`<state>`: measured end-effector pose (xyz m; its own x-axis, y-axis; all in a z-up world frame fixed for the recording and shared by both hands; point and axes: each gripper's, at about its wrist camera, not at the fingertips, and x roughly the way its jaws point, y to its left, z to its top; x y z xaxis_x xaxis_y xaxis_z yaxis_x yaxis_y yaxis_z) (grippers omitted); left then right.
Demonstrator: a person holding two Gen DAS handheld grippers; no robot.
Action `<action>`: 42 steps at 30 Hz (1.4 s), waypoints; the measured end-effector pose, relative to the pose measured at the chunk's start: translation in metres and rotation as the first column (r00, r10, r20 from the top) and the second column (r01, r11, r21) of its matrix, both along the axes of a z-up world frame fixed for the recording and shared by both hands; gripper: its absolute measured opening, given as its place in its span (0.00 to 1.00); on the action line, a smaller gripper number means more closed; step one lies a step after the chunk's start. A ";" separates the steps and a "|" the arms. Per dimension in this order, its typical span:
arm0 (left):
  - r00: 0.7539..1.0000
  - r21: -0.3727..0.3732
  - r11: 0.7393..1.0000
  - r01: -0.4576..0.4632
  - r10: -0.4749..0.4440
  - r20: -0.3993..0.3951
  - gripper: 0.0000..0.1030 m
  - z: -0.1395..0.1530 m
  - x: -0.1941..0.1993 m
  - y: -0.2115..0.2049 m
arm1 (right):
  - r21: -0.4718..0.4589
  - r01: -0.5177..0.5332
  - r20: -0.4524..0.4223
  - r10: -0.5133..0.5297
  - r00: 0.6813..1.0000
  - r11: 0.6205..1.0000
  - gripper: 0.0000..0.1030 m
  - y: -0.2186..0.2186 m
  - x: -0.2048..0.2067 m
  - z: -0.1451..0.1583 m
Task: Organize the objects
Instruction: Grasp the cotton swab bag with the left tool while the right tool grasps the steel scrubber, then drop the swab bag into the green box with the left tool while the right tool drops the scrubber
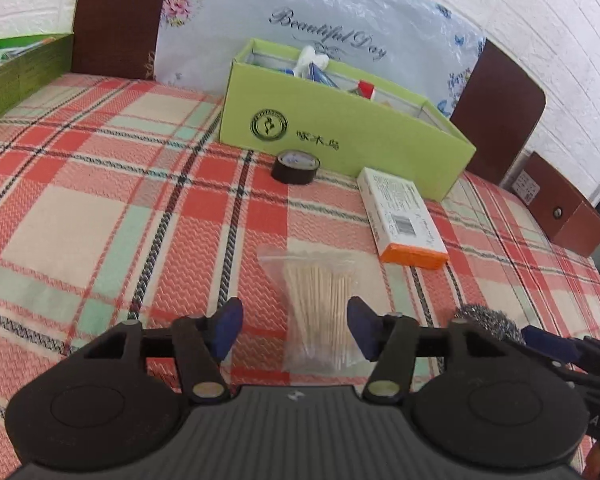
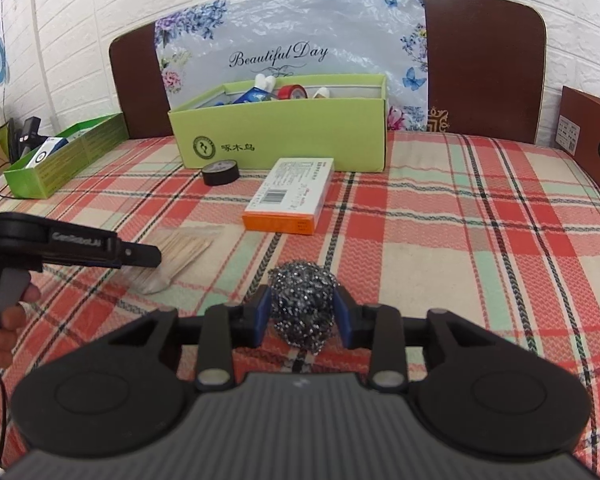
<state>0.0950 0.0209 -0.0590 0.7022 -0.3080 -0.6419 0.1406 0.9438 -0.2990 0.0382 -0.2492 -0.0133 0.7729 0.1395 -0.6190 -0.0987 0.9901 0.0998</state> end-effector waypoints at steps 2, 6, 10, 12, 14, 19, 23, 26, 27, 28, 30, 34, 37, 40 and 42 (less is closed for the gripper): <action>1.000 -0.011 1.000 0.010 -0.010 -0.012 0.59 0.002 0.006 -0.002 | -0.013 0.001 0.011 -0.001 1.000 1.000 0.46 0.000 -0.001 0.002; 0.999 0.009 0.999 0.042 -0.042 -0.017 0.59 0.003 0.013 -0.014 | -0.018 0.003 0.009 -0.002 1.000 1.000 0.46 0.001 0.002 0.003; 0.995 -0.023 0.996 0.088 -0.089 -0.035 0.58 -0.004 0.006 -0.015 | -0.017 -0.006 -0.012 0.006 1.000 1.000 0.46 0.001 0.000 -0.001; 0.996 -0.003 0.997 0.077 -0.077 -0.043 0.58 -0.006 0.007 -0.019 | -0.014 -0.008 -0.020 0.008 1.000 1.000 0.46 0.001 0.002 -0.003; 0.997 0.020 0.997 0.073 -0.073 -0.032 0.59 -0.006 0.008 -0.024 | -0.014 -0.008 -0.029 0.007 1.000 1.000 0.46 0.004 0.005 -0.005; 0.995 0.012 0.995 0.100 -0.099 -0.025 0.24 -0.011 0.006 -0.025 | -0.075 -0.008 -0.045 0.005 0.999 0.997 0.40 0.014 0.010 -0.012; 0.995 -0.044 0.995 0.090 -0.092 -0.029 0.13 -0.008 0.004 -0.018 | -0.117 -0.021 -0.044 0.016 0.999 0.993 0.31 0.019 0.009 -0.019; 0.995 -0.065 0.993 0.094 -0.093 0.020 0.12 0.009 -0.002 -0.016 | -0.089 -0.042 -0.030 0.040 0.999 0.995 0.29 0.019 0.007 -0.012; 0.994 -0.077 0.992 0.101 -0.099 0.040 0.12 0.016 -0.004 -0.016 | -0.066 -0.053 -0.023 0.052 0.998 0.996 0.29 0.018 0.006 -0.007; 0.993 -0.091 0.990 0.110 -0.105 0.059 0.12 0.025 -0.005 -0.015 | -0.052 -0.061 -0.012 0.060 0.998 0.997 0.29 0.018 0.006 -0.001; 0.988 -0.106 0.986 0.128 -0.117 0.099 0.12 0.043 -0.007 -0.015 | -0.044 -0.068 0.017 0.069 0.997 0.997 0.29 0.018 0.007 0.011; 0.970 -0.119 0.979 0.168 -0.143 0.196 0.12 0.085 -0.003 -0.019 | 0.007 -0.090 0.069 0.089 0.994 0.996 0.29 0.011 0.017 0.040; 0.958 -0.131 0.974 0.185 -0.149 0.244 0.12 0.111 0.009 -0.023 | 0.036 -0.089 0.116 0.085 0.990 0.995 0.29 0.003 0.030 0.063; 0.944 -0.121 0.972 0.202 -0.160 0.289 0.12 0.136 0.025 -0.030 | 0.044 -0.081 0.164 0.073 0.984 0.996 0.29 -0.005 0.047 0.084; 0.935 -0.126 0.968 0.215 -0.168 0.311 0.12 0.150 0.037 -0.035 | 0.044 -0.072 0.192 0.062 0.979 0.996 0.29 -0.011 0.061 0.097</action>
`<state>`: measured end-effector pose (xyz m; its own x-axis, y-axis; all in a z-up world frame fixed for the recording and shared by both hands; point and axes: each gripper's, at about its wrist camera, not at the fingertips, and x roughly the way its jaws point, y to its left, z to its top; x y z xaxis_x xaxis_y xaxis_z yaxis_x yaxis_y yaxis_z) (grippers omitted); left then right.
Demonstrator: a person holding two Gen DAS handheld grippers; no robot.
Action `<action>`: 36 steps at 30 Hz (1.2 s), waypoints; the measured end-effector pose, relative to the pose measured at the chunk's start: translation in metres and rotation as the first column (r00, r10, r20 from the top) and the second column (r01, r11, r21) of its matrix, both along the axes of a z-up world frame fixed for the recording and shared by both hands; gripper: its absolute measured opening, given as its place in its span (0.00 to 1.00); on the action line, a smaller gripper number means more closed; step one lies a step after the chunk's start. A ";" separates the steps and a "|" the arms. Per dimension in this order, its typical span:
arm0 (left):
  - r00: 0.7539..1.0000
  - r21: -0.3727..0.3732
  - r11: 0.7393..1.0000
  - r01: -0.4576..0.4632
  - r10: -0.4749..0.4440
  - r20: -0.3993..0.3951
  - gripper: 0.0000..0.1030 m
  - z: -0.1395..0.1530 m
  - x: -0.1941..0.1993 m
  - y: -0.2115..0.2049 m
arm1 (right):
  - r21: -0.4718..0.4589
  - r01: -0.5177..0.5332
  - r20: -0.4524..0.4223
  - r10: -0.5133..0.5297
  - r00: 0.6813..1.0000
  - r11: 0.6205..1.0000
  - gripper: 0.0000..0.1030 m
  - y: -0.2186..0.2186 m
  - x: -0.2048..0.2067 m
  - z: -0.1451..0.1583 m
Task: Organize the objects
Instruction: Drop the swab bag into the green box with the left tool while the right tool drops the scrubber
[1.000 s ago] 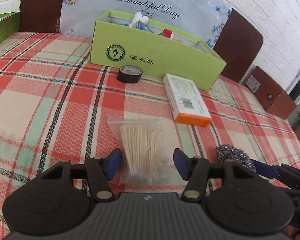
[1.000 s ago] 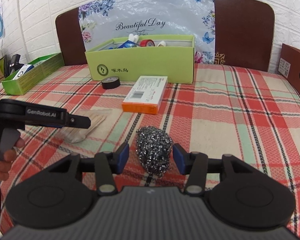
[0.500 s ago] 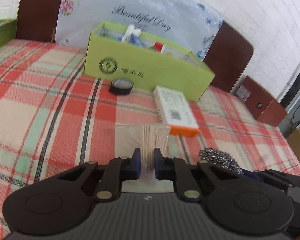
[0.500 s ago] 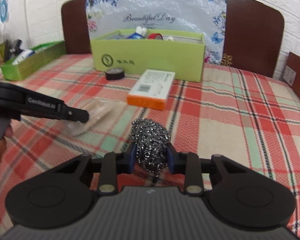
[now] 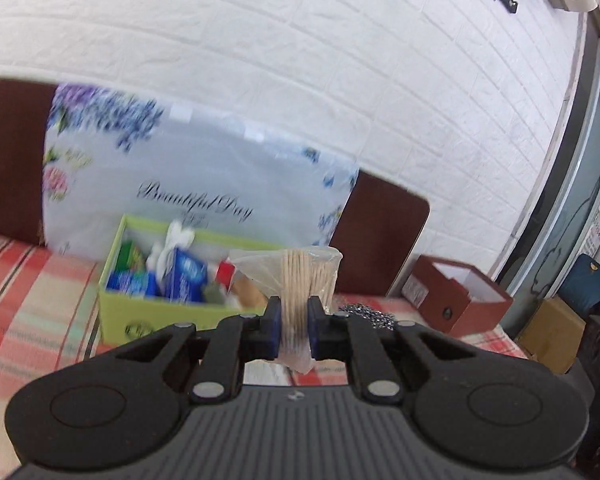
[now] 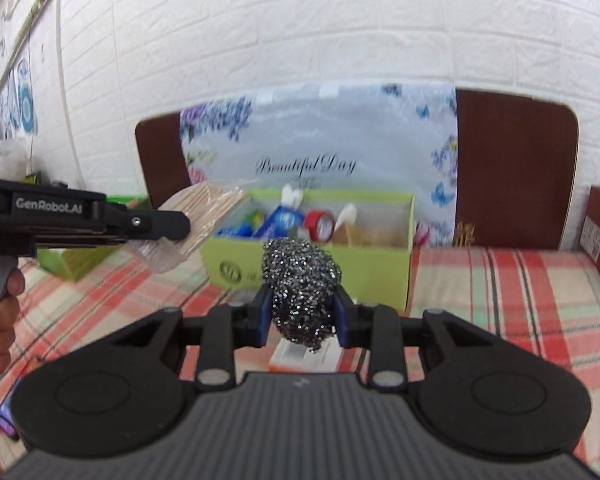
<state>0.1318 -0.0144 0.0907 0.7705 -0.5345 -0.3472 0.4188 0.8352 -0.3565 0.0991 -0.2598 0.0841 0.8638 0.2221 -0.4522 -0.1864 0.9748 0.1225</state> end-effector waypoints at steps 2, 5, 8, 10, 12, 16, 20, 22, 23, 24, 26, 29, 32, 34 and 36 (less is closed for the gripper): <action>1.000 -0.012 1.000 0.001 -0.001 0.014 0.12 0.012 0.015 -0.006 | -0.014 0.018 0.031 -0.018 0.999 1.000 0.29 -0.004 0.015 0.011; 0.999 0.001 1.000 -0.003 0.003 0.049 0.12 0.024 0.038 -0.019 | -0.034 0.051 0.063 -0.049 0.997 0.998 0.29 -0.011 0.044 0.023; 1.000 -0.038 0.999 0.010 -0.010 0.012 0.12 0.026 0.071 -0.028 | -0.054 0.071 0.082 -0.067 0.994 0.996 0.29 -0.015 0.072 0.027; 1.000 -0.023 1.000 0.000 0.000 0.007 0.12 0.022 0.090 -0.036 | -0.063 0.082 0.086 -0.077 0.993 0.995 0.30 -0.017 0.092 0.025; 1.000 -0.006 1.000 -0.010 0.010 0.002 0.12 0.015 0.109 -0.044 | -0.065 0.088 0.089 -0.082 0.993 0.994 0.30 -0.018 0.108 0.019; 0.999 0.004 1.000 -0.010 0.010 -0.040 0.12 -0.009 0.144 -0.053 | -0.073 0.094 0.076 -0.088 0.993 0.993 0.30 -0.012 0.141 -0.003; 0.998 0.048 0.999 -0.019 0.022 -0.057 0.12 -0.031 0.168 -0.059 | -0.098 0.099 0.042 -0.095 0.995 0.990 0.30 -0.004 0.168 -0.030; 0.999 0.047 0.999 -0.019 0.021 -0.040 0.25 -0.039 0.175 -0.059 | -0.108 0.093 0.035 -0.090 0.995 0.990 0.31 -0.002 0.178 -0.043; 0.999 0.053 0.998 -0.020 0.022 -0.038 0.55 -0.042 0.177 -0.058 | -0.108 0.091 0.033 -0.088 0.996 0.990 0.32 -0.002 0.182 -0.048; 0.999 0.060 0.998 -0.036 0.038 -0.038 0.68 -0.045 0.177 -0.056 | -0.112 0.090 0.033 -0.086 0.996 0.990 0.41 -0.005 0.185 -0.052; 0.996 0.071 0.994 -0.089 0.090 -0.005 0.81 -0.050 0.173 -0.051 | -0.135 0.089 0.035 -0.085 0.996 0.987 0.74 -0.007 0.186 -0.060; 0.995 0.074 0.993 -0.093 0.095 -0.020 0.81 -0.056 0.171 -0.043 | -0.164 0.123 0.094 -0.109 0.990 0.979 0.90 -0.019 0.175 -0.065; 0.993 0.088 0.990 -0.110 0.114 -0.034 0.81 -0.054 0.166 -0.039 | -0.165 0.153 0.111 -0.136 0.984 0.974 0.96 -0.032 0.163 -0.063; 0.992 0.104 0.988 -0.118 0.121 -0.024 0.81 -0.047 0.156 -0.039 | -0.143 0.155 0.096 -0.142 0.985 0.978 0.99 -0.040 0.156 -0.062; 0.993 0.106 0.987 -0.118 0.119 -0.001 0.82 -0.036 0.141 -0.038 | -0.127 0.160 0.081 -0.151 0.985 0.979 0.99 -0.042 0.150 -0.056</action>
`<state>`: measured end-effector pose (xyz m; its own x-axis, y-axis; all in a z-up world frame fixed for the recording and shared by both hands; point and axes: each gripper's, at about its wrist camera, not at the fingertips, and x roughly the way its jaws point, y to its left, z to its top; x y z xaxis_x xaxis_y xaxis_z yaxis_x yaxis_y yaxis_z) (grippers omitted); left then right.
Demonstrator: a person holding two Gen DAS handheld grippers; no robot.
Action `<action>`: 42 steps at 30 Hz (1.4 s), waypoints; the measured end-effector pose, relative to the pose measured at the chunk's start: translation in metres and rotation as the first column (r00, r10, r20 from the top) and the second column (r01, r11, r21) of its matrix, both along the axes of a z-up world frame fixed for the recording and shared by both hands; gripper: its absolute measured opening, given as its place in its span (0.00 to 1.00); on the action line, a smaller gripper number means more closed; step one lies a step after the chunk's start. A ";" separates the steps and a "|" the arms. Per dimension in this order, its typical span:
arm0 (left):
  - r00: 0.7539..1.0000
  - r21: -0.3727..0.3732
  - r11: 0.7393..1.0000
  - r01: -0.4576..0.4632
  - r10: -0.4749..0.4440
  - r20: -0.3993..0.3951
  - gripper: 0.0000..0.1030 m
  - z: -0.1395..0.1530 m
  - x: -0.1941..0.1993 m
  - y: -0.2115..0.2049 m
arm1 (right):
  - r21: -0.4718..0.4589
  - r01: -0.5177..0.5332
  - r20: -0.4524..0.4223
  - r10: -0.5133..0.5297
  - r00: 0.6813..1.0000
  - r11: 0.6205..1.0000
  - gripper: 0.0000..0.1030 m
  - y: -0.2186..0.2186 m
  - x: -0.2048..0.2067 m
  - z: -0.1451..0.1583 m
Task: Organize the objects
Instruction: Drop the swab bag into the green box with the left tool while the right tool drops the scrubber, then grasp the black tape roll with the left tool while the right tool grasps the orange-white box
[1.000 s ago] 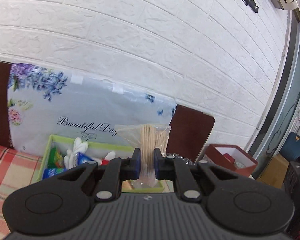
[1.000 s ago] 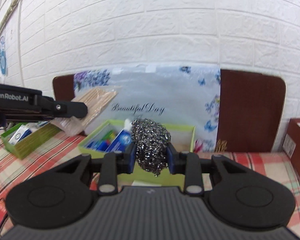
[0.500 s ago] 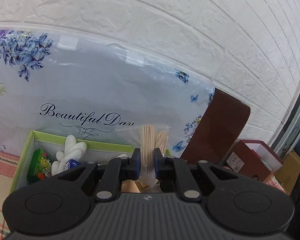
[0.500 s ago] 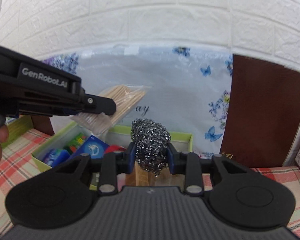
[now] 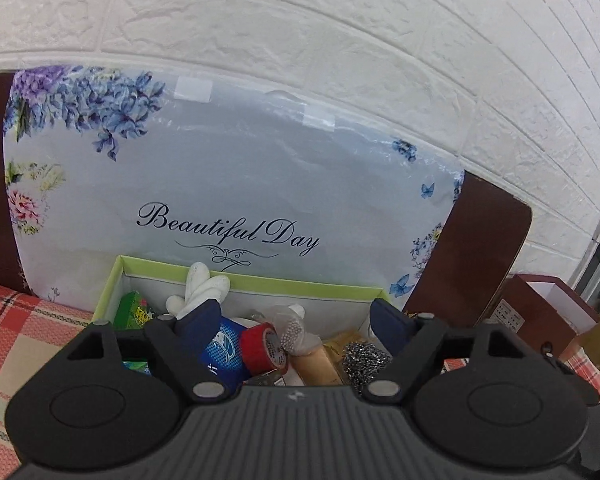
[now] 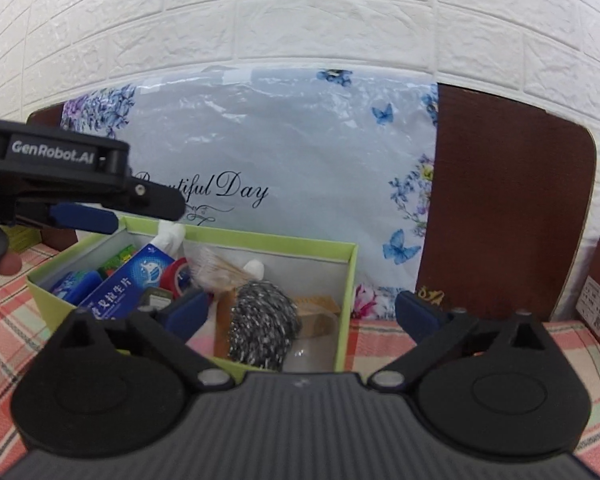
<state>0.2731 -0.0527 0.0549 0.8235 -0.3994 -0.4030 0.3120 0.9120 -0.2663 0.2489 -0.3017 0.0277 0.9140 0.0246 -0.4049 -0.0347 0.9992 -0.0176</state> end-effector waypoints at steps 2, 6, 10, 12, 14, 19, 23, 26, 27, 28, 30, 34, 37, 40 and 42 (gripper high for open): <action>1.000 -0.015 1.000 -0.004 0.005 0.018 0.83 0.012 -0.016 0.005 | 0.008 0.006 0.019 -0.006 1.000 1.000 1.00 0.002 -0.011 0.010; 0.999 -0.023 0.999 -0.033 0.033 0.010 0.85 0.032 -0.051 0.017 | 0.004 -0.001 0.080 0.001 0.997 1.000 1.00 0.014 -0.043 0.037; 0.999 -0.026 0.999 -0.043 0.044 0.007 0.85 0.035 -0.093 0.032 | 0.009 -0.011 0.124 0.010 0.992 1.000 1.00 0.024 -0.081 0.060; 1.000 -0.047 0.998 -0.031 0.031 0.003 0.85 0.030 -0.115 0.040 | 0.012 -0.011 0.133 0.009 0.991 1.000 1.00 0.028 -0.101 0.064; 0.999 -0.052 0.998 -0.032 0.031 -0.005 0.85 0.022 -0.136 0.046 | 0.028 -0.009 0.133 0.006 0.991 1.000 1.00 0.031 -0.121 0.063; 0.997 -0.011 0.998 -0.058 0.057 -0.051 0.85 -0.009 -0.177 0.053 | 0.046 -0.022 0.085 0.018 0.996 0.999 1.00 0.043 -0.157 0.046; 0.989 0.073 0.990 -0.120 0.125 -0.081 0.85 -0.039 -0.198 0.053 | 0.046 -0.019 0.023 0.018 1.000 0.999 1.00 0.054 -0.183 0.022; 0.979 0.149 0.978 -0.146 0.165 -0.122 0.85 -0.058 -0.204 0.051 | 0.053 -0.001 -0.030 0.003 1.000 0.999 1.00 0.059 -0.196 0.002; 0.977 0.150 0.978 -0.144 0.164 -0.136 0.85 -0.062 -0.206 0.052 | 0.054 0.004 -0.047 -0.001 0.999 0.999 1.00 0.061 -0.199 -0.005; 0.975 0.146 0.979 -0.141 0.163 -0.151 0.85 -0.066 -0.207 0.053 | 0.055 0.009 -0.066 -0.006 0.998 0.998 1.00 0.063 -0.202 -0.012; 0.972 0.145 0.979 -0.141 0.165 -0.168 0.85 -0.073 -0.211 0.055 | 0.060 0.015 -0.096 -0.009 0.995 0.998 1.00 0.066 -0.207 -0.022; 0.967 0.168 0.975 -0.147 0.177 -0.183 0.85 -0.079 -0.215 0.058 | 0.095 0.023 -0.138 -0.010 0.990 0.995 1.00 0.069 -0.212 -0.036; 0.964 0.165 0.973 -0.162 0.192 -0.185 0.85 -0.080 -0.214 0.062 | 0.093 0.023 -0.149 -0.009 0.989 0.995 1.00 0.072 -0.211 -0.039; 0.959 0.155 0.972 -0.176 0.205 -0.195 0.85 -0.083 -0.209 0.067 | 0.091 0.027 -0.154 -0.012 0.988 0.996 1.00 0.074 -0.207 -0.040; 0.959 0.153 0.972 -0.179 0.207 -0.195 0.85 -0.084 -0.207 0.070 | 0.085 0.031 -0.161 -0.017 0.987 0.996 1.00 0.076 -0.202 -0.041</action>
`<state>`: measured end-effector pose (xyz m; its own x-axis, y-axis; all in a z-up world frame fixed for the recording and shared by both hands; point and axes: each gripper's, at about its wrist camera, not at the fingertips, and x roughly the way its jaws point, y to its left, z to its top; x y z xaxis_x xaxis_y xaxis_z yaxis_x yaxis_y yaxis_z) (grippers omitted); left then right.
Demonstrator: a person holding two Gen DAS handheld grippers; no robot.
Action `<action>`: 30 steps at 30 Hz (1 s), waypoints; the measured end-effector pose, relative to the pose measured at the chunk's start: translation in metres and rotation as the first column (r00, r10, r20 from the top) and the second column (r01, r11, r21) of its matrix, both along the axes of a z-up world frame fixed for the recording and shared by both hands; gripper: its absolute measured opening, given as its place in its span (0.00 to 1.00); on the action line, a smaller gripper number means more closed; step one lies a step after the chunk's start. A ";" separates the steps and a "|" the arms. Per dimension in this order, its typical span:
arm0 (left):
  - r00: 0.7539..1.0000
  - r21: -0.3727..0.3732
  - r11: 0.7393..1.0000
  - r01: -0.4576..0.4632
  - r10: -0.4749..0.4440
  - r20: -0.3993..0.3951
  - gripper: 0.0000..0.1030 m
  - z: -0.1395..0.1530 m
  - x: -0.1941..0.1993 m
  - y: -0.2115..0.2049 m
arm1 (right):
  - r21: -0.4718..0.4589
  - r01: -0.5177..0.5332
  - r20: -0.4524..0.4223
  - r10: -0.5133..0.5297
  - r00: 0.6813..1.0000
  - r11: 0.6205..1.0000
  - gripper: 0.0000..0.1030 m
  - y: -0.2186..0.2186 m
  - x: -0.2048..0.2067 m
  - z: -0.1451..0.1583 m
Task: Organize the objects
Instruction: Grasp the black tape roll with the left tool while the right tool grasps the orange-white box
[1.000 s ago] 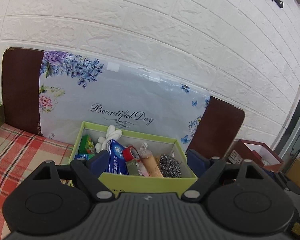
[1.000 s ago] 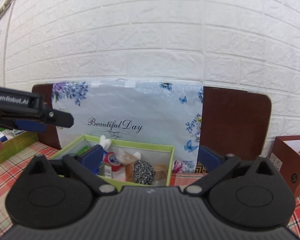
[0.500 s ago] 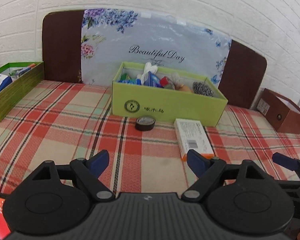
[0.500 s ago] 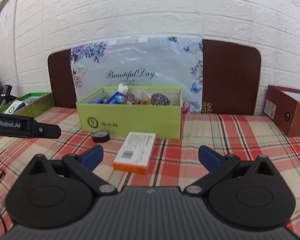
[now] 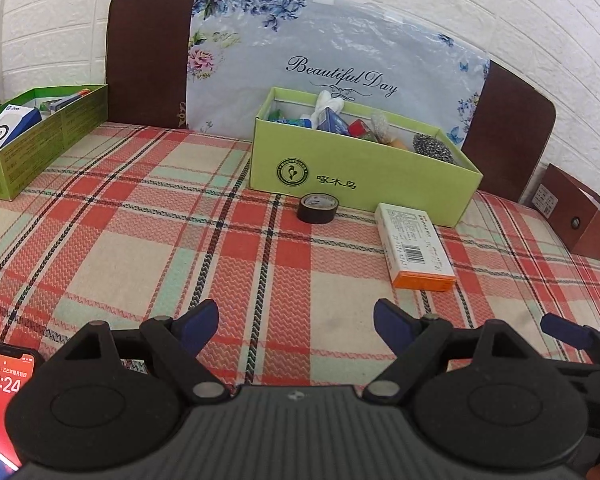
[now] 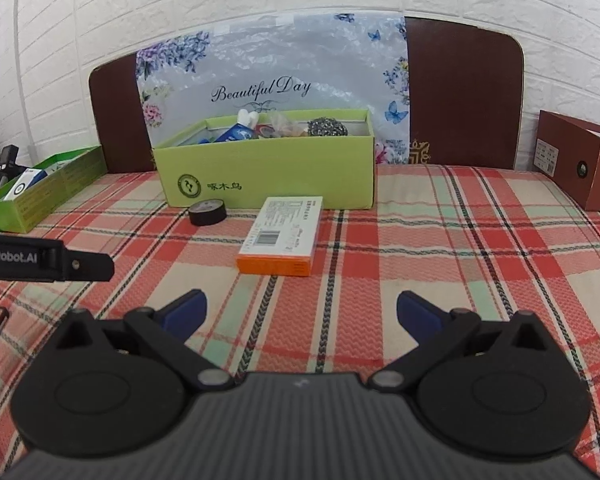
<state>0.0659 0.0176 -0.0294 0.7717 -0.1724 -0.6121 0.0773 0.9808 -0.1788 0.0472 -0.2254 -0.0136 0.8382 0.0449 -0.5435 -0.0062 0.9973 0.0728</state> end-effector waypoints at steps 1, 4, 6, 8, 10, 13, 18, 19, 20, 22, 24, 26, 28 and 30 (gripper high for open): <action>1.000 0.001 1.000 0.001 -0.001 0.003 0.85 -0.001 0.001 0.002 | -0.005 -0.001 -0.004 0.001 1.000 1.000 1.00 0.001 0.003 -0.001; 1.000 -0.013 1.000 -0.012 0.012 0.010 0.85 -0.003 0.006 0.011 | -0.030 -0.009 -0.019 0.008 1.000 0.999 1.00 0.008 0.019 -0.006; 1.000 -0.028 0.999 -0.026 0.026 0.005 0.85 -0.006 0.011 0.017 | -0.051 -0.021 -0.024 0.020 1.000 0.998 1.00 0.014 0.033 -0.009; 0.999 -0.032 0.999 -0.037 0.037 -0.010 0.84 -0.010 0.018 0.021 | -0.062 -0.029 -0.037 0.027 0.999 0.998 1.00 0.020 0.053 -0.014; 0.999 -0.036 0.999 -0.040 0.040 -0.015 0.84 -0.012 0.021 0.025 | -0.065 -0.027 -0.060 0.023 0.998 0.998 0.97 0.024 0.076 -0.020; 1.000 -0.050 0.998 -0.028 0.027 -0.015 0.84 -0.014 0.028 0.026 | -0.059 -0.032 -0.075 0.028 0.997 0.998 0.94 0.029 0.099 -0.024; 1.000 -0.048 0.999 0.008 -0.007 0.011 0.84 -0.012 0.049 0.015 | -0.067 -0.045 -0.092 0.039 0.995 0.997 0.65 0.034 0.112 -0.026; 1.000 -0.047 0.999 0.018 -0.017 0.020 0.84 -0.012 0.055 0.011 | -0.060 -0.043 -0.088 0.038 0.995 0.997 0.65 0.032 0.109 -0.026; 0.999 -0.050 0.998 0.027 -0.025 0.026 0.84 -0.012 0.062 0.008 | -0.055 -0.047 -0.089 0.042 0.995 0.997 0.65 0.030 0.105 -0.026; 0.999 -0.053 0.998 0.044 -0.042 0.023 0.83 -0.013 0.081 0.001 | -0.049 -0.060 -0.088 0.055 0.995 0.997 0.65 0.027 0.097 -0.025; 0.998 -0.049 0.997 0.062 -0.061 0.025 0.82 -0.015 0.102 -0.007 | -0.036 -0.066 -0.090 0.063 0.994 0.997 0.65 0.021 0.086 -0.026; 0.996 -0.048 0.995 0.088 -0.087 0.033 0.80 -0.019 0.124 -0.015 | -0.014 -0.063 -0.093 0.061 0.994 0.998 0.65 0.014 0.076 -0.024; 0.993 -0.056 0.992 0.116 -0.115 0.031 0.76 -0.022 0.144 -0.022 | 0.010 -0.051 -0.110 0.051 0.993 0.999 0.64 0.008 0.067 -0.024; 0.991 -0.065 0.989 0.134 -0.133 0.015 0.67 -0.026 0.161 -0.028 | 0.042 -0.037 -0.138 0.043 0.990 0.998 0.64 0.002 0.061 -0.027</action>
